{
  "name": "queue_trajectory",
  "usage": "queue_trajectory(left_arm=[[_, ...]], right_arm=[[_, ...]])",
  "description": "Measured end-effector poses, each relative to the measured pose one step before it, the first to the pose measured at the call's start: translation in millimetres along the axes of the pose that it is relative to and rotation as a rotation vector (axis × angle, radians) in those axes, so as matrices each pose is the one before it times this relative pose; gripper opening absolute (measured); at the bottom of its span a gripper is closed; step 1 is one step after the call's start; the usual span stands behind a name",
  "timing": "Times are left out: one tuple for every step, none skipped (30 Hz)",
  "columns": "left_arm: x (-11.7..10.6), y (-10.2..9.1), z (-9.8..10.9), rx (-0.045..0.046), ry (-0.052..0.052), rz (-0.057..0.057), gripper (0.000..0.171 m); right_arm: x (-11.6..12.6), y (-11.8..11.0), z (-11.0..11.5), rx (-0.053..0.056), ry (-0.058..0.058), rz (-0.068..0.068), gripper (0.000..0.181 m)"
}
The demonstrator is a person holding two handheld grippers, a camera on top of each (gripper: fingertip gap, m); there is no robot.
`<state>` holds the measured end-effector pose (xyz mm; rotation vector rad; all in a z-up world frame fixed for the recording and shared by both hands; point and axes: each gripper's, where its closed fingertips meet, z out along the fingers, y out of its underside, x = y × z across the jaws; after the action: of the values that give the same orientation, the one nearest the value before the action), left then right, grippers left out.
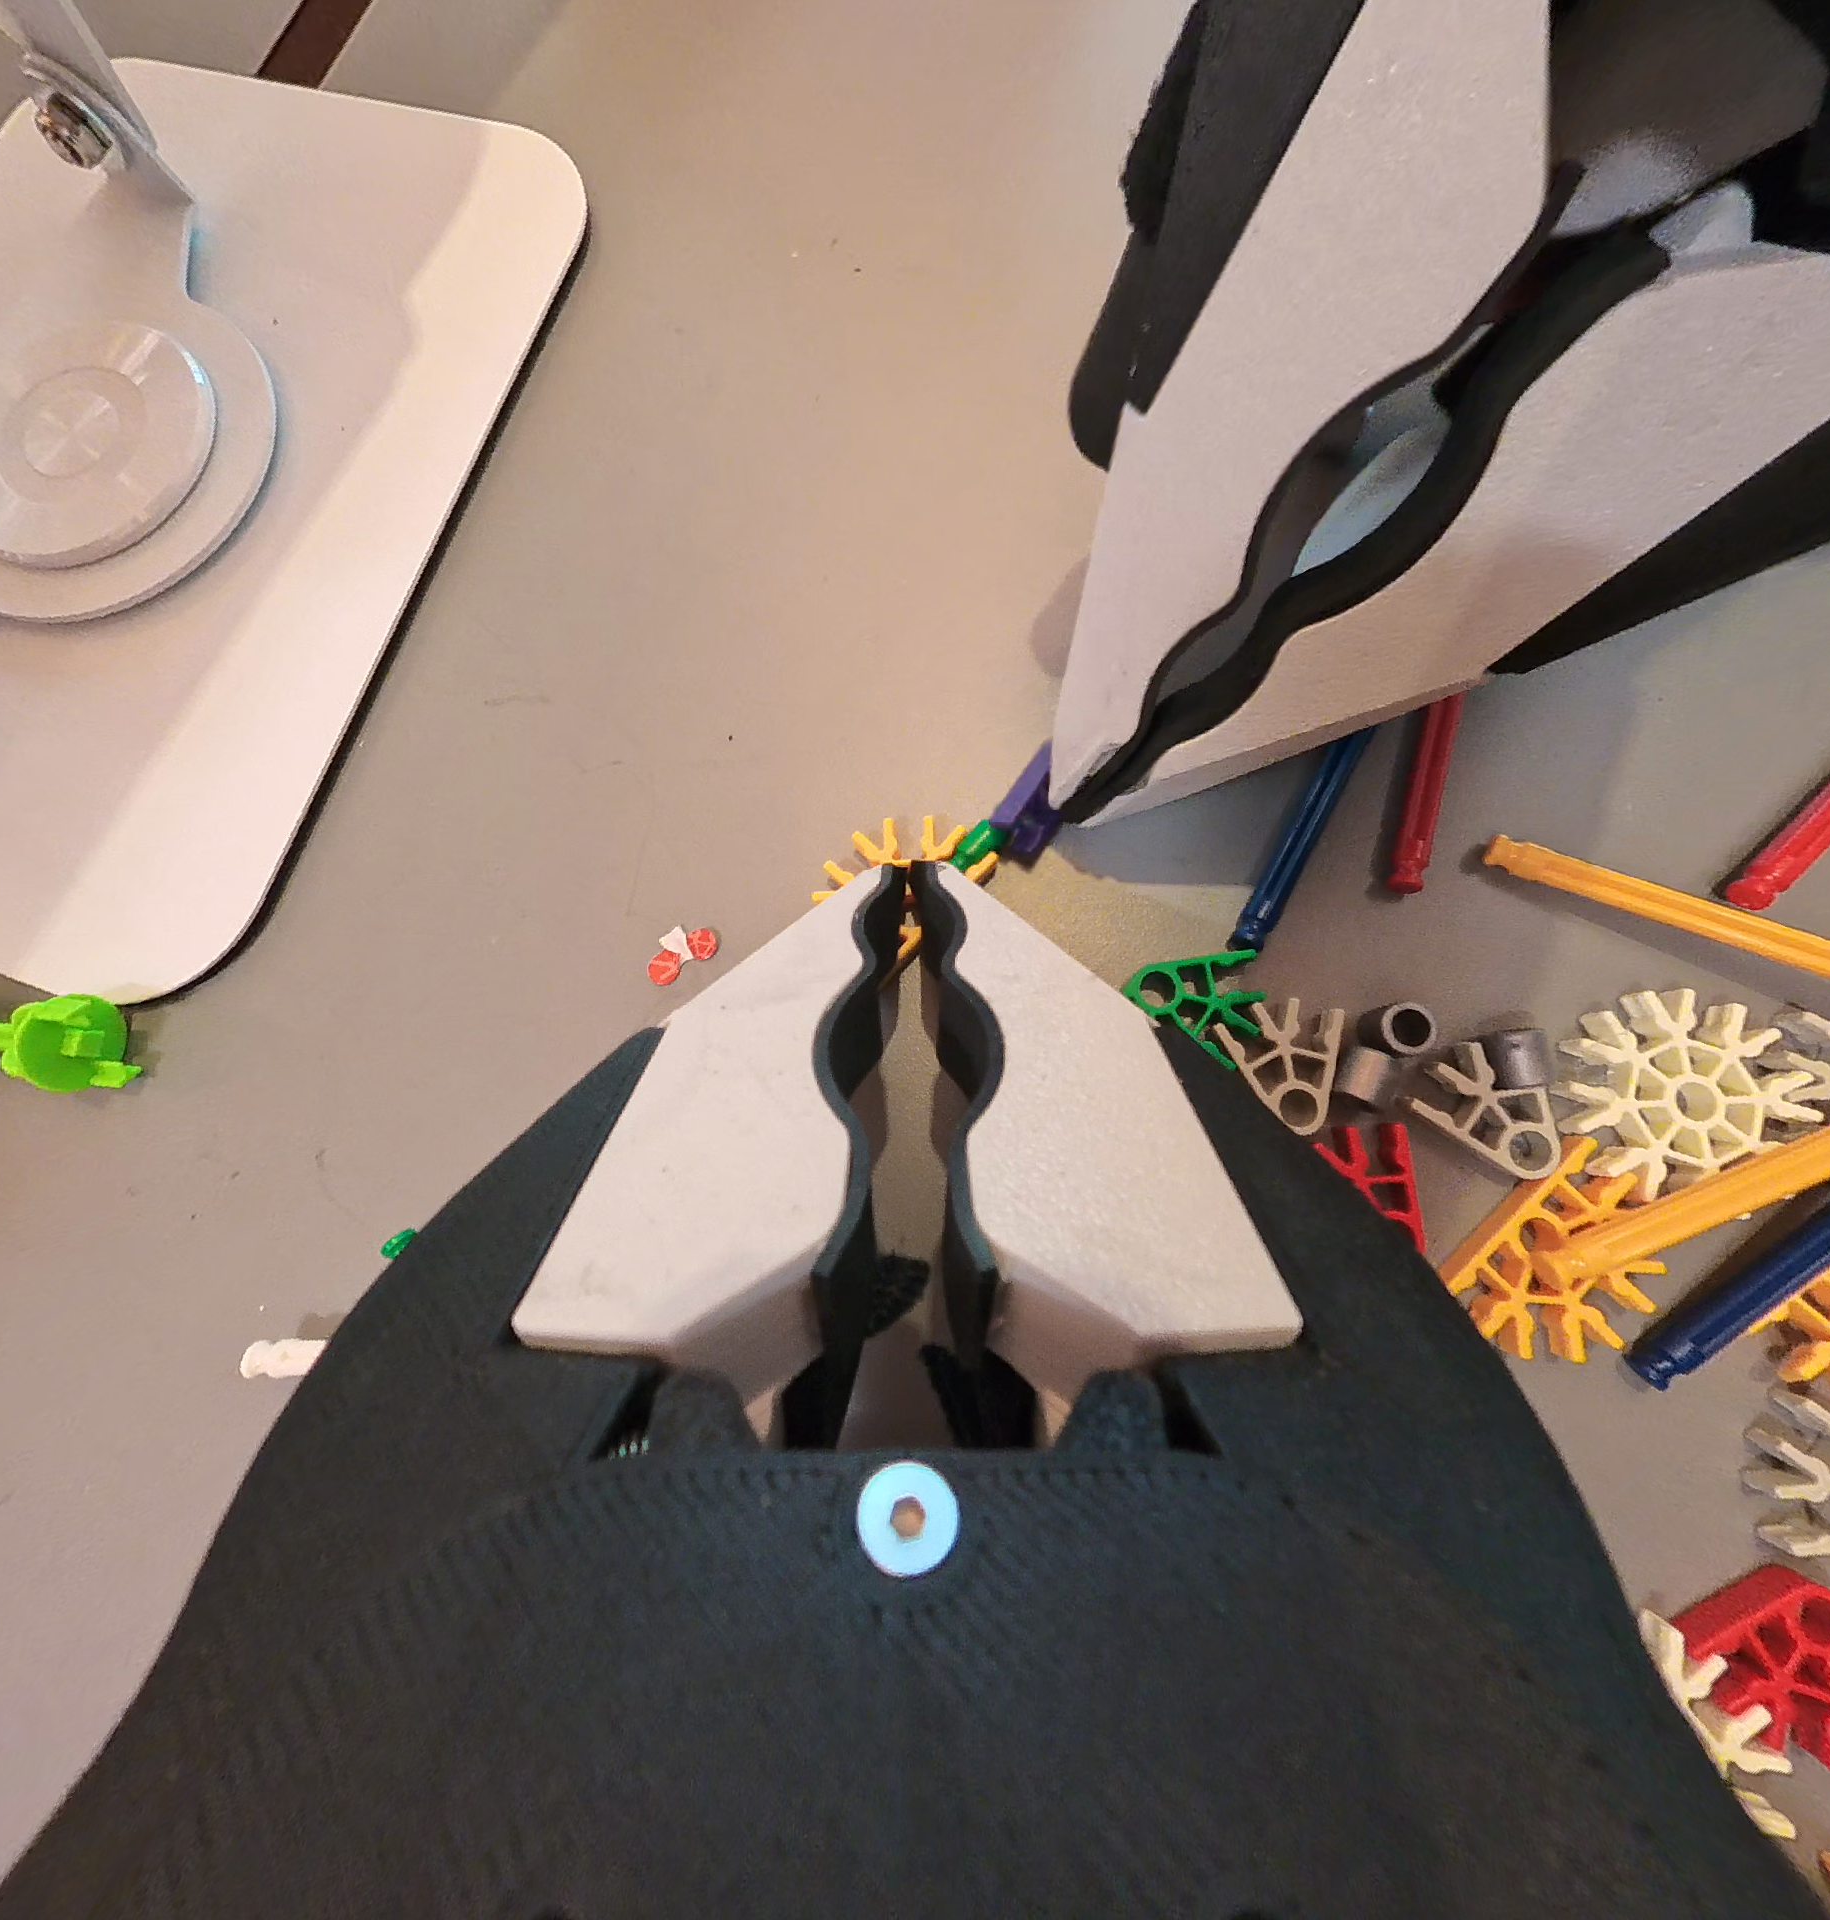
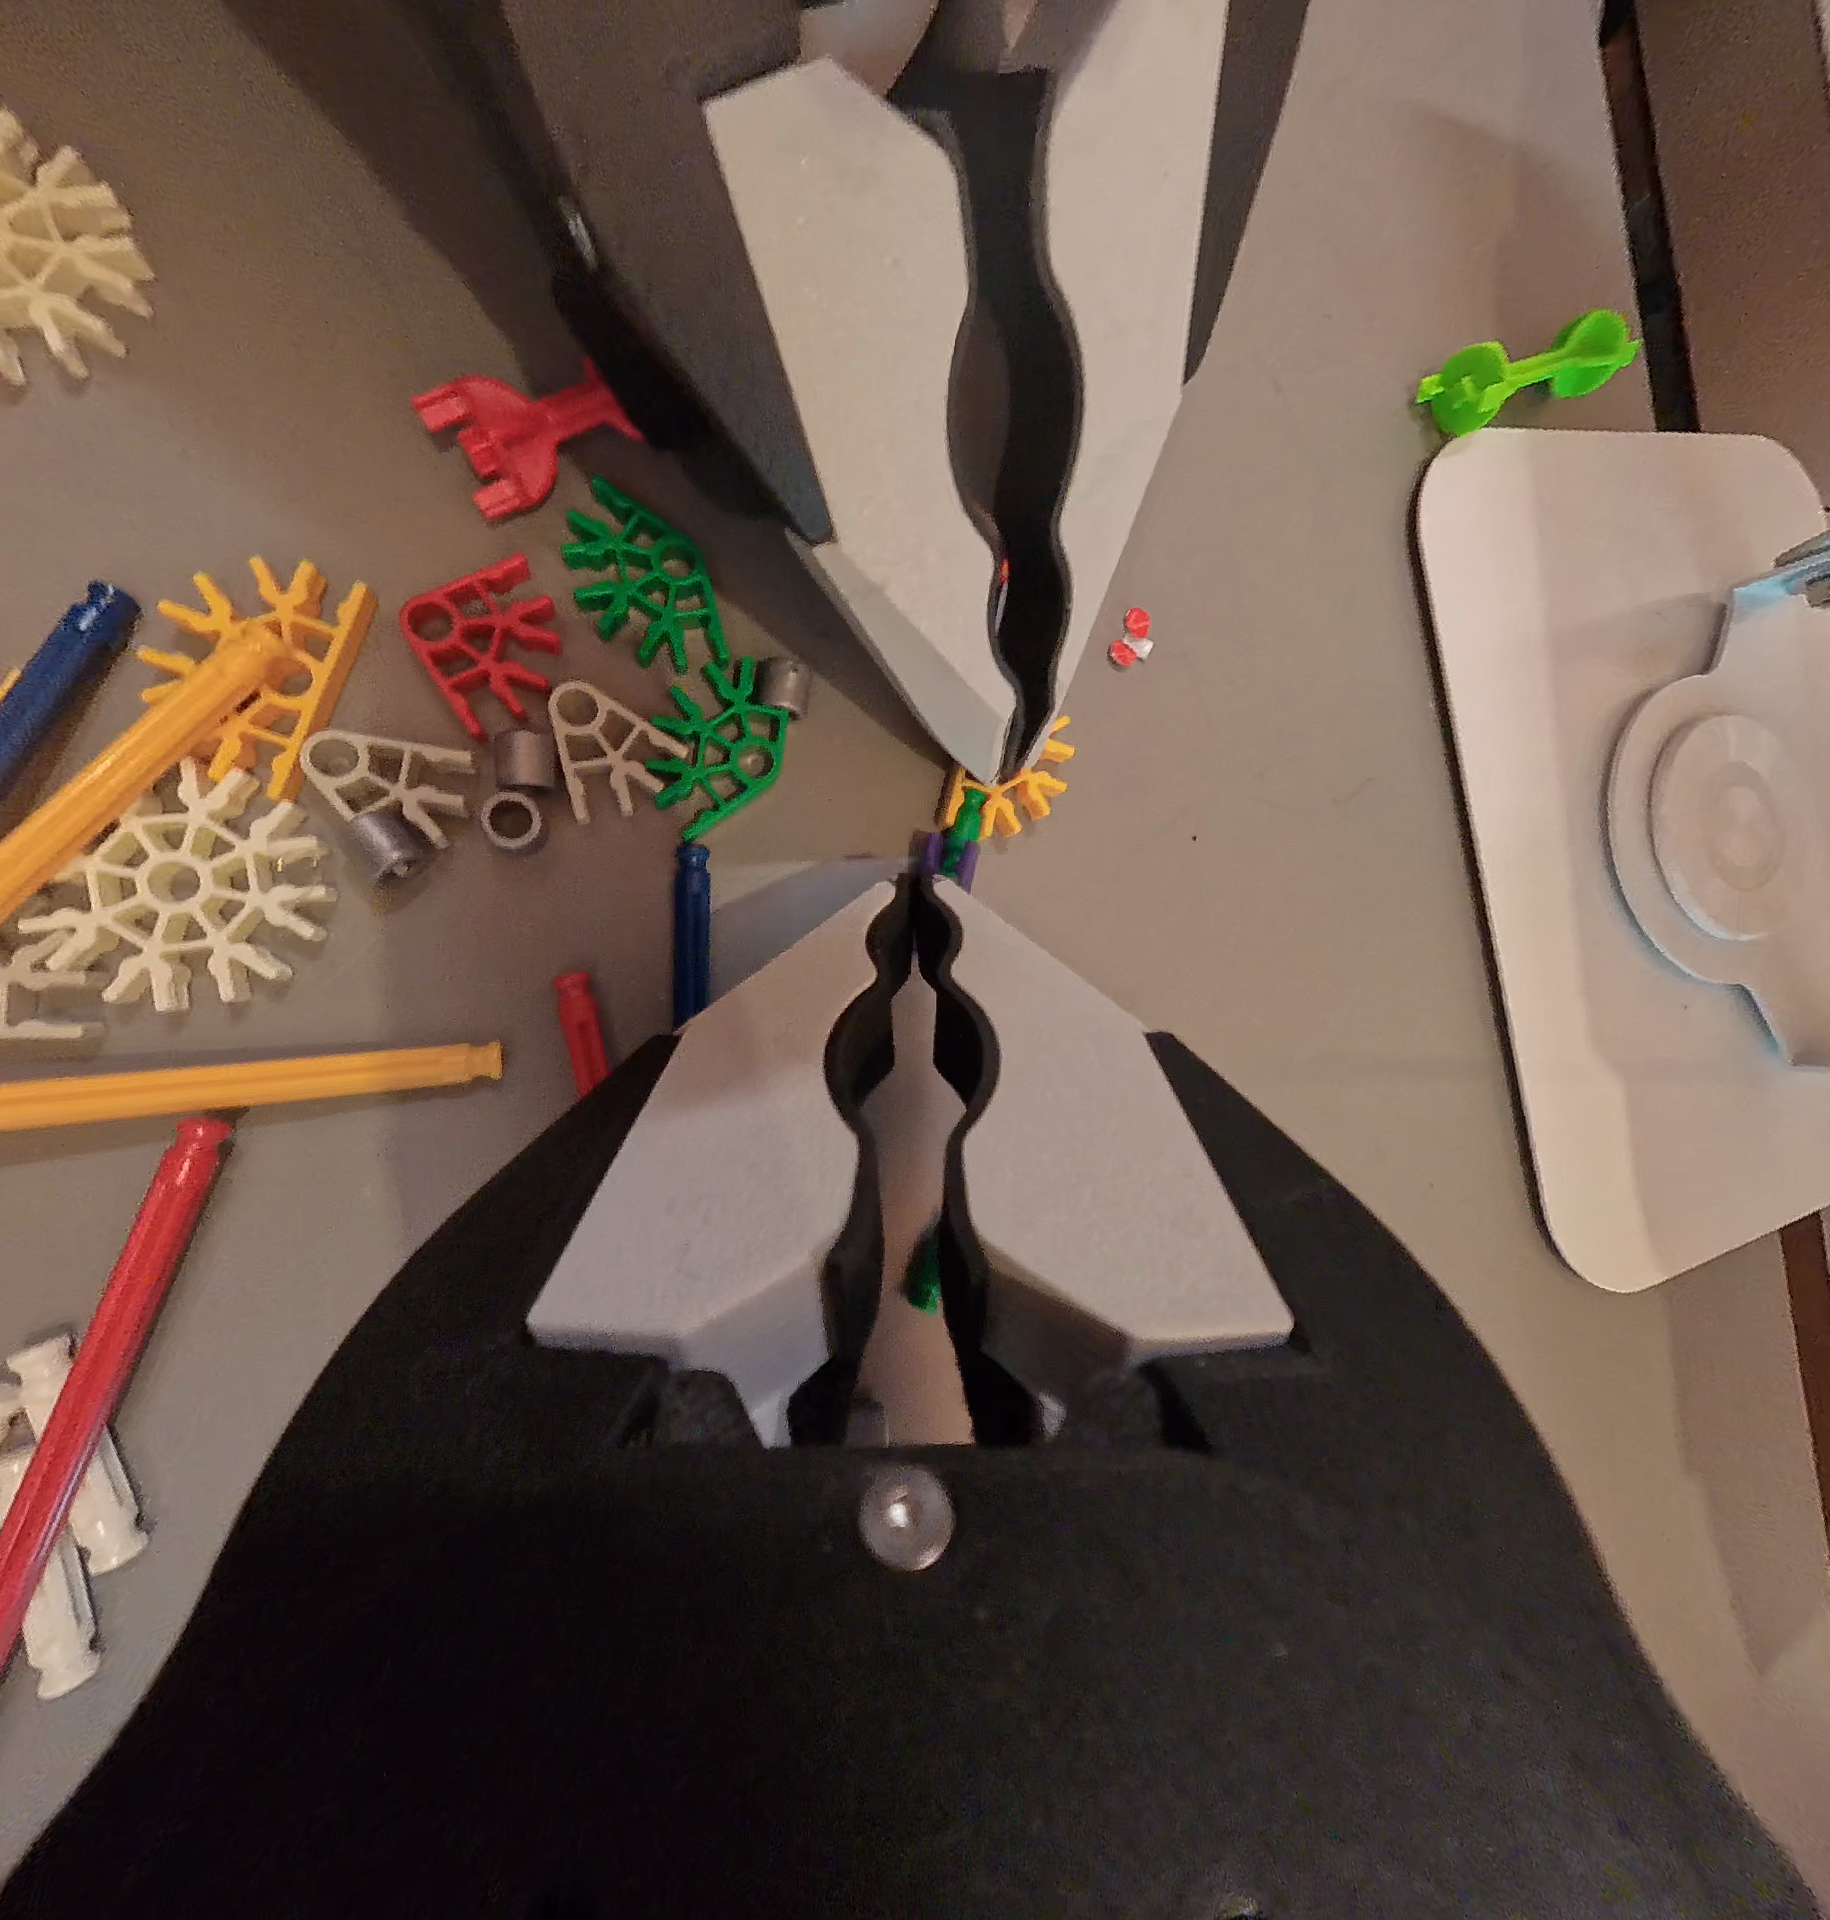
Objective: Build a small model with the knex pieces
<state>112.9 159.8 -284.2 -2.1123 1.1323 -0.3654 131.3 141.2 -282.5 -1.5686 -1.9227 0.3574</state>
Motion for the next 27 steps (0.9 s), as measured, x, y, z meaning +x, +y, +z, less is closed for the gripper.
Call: queue_trajectory(left_arm=[[0.05, -0.06, 0.0, -0.00121, 0.0008, 0.0013, 0.001], [0.04, 0.04, 0.05, -0.00141, 0.0007, 0.0013, 0.001], [-0.03, -0.03, -0.04, -0.00099, 0.0005, 0.001, 0.001], [0.01, 0.03, 0.03, -0.0009, 0.0005, 0.0006, 0.001], [-0.04, 0.04, 0.01, -0.00054, 0.0005, 0.0004, 0.001], [0.0, 0.02, -0.01, 0.00006, 0.0006, -0.0008, 0.001], [0.0, -0.05, 0.05, 0.00011, 0.0001, -0.0011, 0.001], [-0.05, 0.01, 0.0, -0.00006, -0.0006, -0.0004, 0.001], [0.08, 0.02, -0.04, -0.00008, -0.001, 0.0, 0.001], [-0.01, 0.01, -0.03, 0.00019, -0.0009, -0.0004, 0.001], [-0.01, -0.04, 0.0, 0.00073, -0.0003, -0.0013, 0.001], [0.0, 0.0, 0.08, 0.00094, 0.0, -0.0008, 0.001], [0.0, 0.05, -0.07, 0.00038, -0.0003, -0.0003, 0.001], [0.04, -0.05, 0.05, -0.00011, -0.0002, -0.0001, 0.001], [-0.05, -0.02, 0.03, -0.00015, 0.0003, 0.0001, 0.001], [0.04, 0.02, -0.14, -0.00018, 0.0005, -0.0004, 0.001], [-0.09, 0.02, 0.04, -0.00083, -0.0002, 0.0006, 0.001], [0.05, 0.03, 0.03, -0.00128, -0.0006, 0.0017, 0.001], [0.04, -0.04, -0.04, -0.00111, 0.0001, 0.0011, 0.001], [-0.04, 0.02, 0.04, -0.00066, 0.0008, 0.0, 0.001], [0.01, 0.04, -0.02, -0.00031, 0.0004, 0.0006, 0.001], [-0.08, 0.01, 0.0, -0.00004, -0.0003, 0.0006, 0.001], [0.09, 0.02, -0.06, 0.00055, 0.0, -0.0008, 0.001], [-0.02, 0.0, 0.09, 0.00096, -0.0001, -0.0006, 0.001], [0.03, 0.0, -0.05, 0.00072, -0.0003, -0.0006, 0.001], [-0.01, -0.02, 0.01, 0.00013, -0.0004, -0.0006, 0.001], [0.06, -0.02, 0.01, -0.00001, -0.0004, 0.0003, 0.001]], right_arm=[[-0.16, 0.98, -0.12, -0.001, -0.0074, -0.0006, 0.0], [1.05, 0.78, -0.48, -0.0005, -0.0005, 0.0019, 0.0], [1.25, 0.29, -0.86, 0.0001, -0.0012, 0.0047, 0.0], [1.09, -0.87, -1.15, 0.006, -0.0044, 0.0096, 0.0], [0.58, -1.39, -1.24, 0.0089, -0.0074, 0.0132, 0.0], [0.08, -1.13, -1.1, 0.007, -0.0075, 0.0117, 0.0], [0.03, -0.87, -0.79, 0.0057, -0.0036, 0.0069, 0.0], [0.11, -0.53, -0.64, 0.0056, -0.0013, 0.0061, 0.0], [-0.5, -0.13, -0.51, 0.0048, -0.0048, 0.0094, 0.0], [0.27, -0.34, -0.53, 0.0072, -0.0004, 0.0102, 0.0], [1.4, -0.21, -0.49, 0.0062, 0.0052, 0.0108, 0.0], [0.57, 0.26, -0.06, 0.0015, 0.0003, 0.0105, 0.0], [-0.32, -0.39, 0.0, 0.0041, -0.0028, 0.0063, 0.0], [0.02, -0.9, 0.11, 0.005, 0.0021, 0.0033, 0.0], [0.0, -0.07, 0.52, -0.0015, 0.0033, -0.0013, 0.0], [-0.55, 0.4, 0.96, -0.0048, 0.0022, -0.0086, 0.0], [0.08, 0.37, 1.16, -0.0044, 0.0056, -0.0068, 0.003], [-0.2, 0.18, 1.16, -0.0026, -0.0002, 0.0016, 0.007], [-0.65, 0.57, 1.16, -0.0035, -0.0093, 0.011, 0.01], [-0.15, 1.02, 1.16, -0.0049, -0.0097, 0.0139, 0.01], [0.59, 0.49, 0.5, -0.0006, -0.0045, 0.0098, 0.004], [0.43, -0.61, -0.05, 0.0045, -0.0054, 0.0097, 0.001], [-0.26, -1.11, -0.45, 0.0041, -0.0117, 0.0158, 0.0], [0.1, -0.99, -0.26, 0.003, -0.0128, 0.0209, 0.0], [0.24, -0.56, -0.2, 0.0016, -0.0136, 0.0235, 0.0], [-0.69, -0.23, 0.16, -0.0001, -0.022, 0.0276, 0.0], [-0.85, -0.38, 0.18, 0.0012, -0.0248, 0.0326, 0.0]])
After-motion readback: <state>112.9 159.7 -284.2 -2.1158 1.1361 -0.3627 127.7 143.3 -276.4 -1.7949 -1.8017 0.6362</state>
